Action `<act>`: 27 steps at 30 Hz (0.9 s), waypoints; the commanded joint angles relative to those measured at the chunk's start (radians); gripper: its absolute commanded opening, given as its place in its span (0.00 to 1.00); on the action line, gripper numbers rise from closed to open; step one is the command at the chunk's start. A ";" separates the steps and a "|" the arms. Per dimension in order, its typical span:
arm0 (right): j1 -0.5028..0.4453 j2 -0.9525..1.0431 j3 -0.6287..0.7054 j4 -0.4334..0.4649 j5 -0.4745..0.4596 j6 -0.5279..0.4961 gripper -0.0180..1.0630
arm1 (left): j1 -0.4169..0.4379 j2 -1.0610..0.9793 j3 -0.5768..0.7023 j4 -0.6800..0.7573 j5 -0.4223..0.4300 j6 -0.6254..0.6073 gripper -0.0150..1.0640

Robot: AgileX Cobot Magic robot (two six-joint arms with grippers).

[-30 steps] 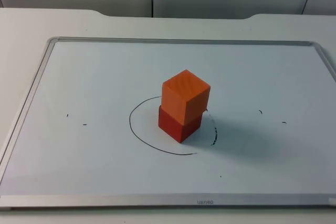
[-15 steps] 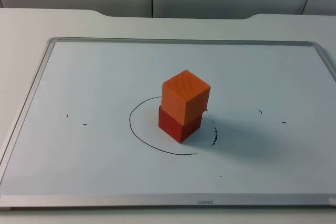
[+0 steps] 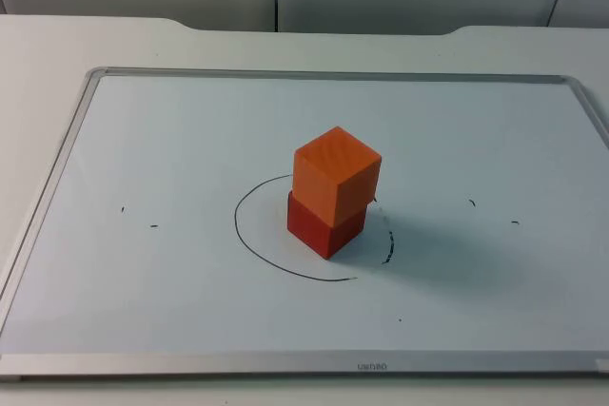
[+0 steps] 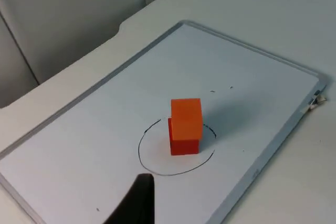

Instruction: Pick up one cube with the left hand and another cube with the right hand. First place the cube in the right hand at the target position, then stack the cube in the left hand on top.

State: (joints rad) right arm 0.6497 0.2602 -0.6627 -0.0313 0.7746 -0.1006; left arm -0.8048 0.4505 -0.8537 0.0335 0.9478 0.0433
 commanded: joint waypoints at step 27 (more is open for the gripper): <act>-0.002 -0.227 0.104 0.008 0.277 0.012 0.77 | -0.009 -0.438 0.321 0.044 0.114 -0.101 0.99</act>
State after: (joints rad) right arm 0.6497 0.0381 -0.5640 -0.0089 1.0342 -0.0874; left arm -0.8048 0.0162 -0.5379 0.0775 1.0522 -0.0804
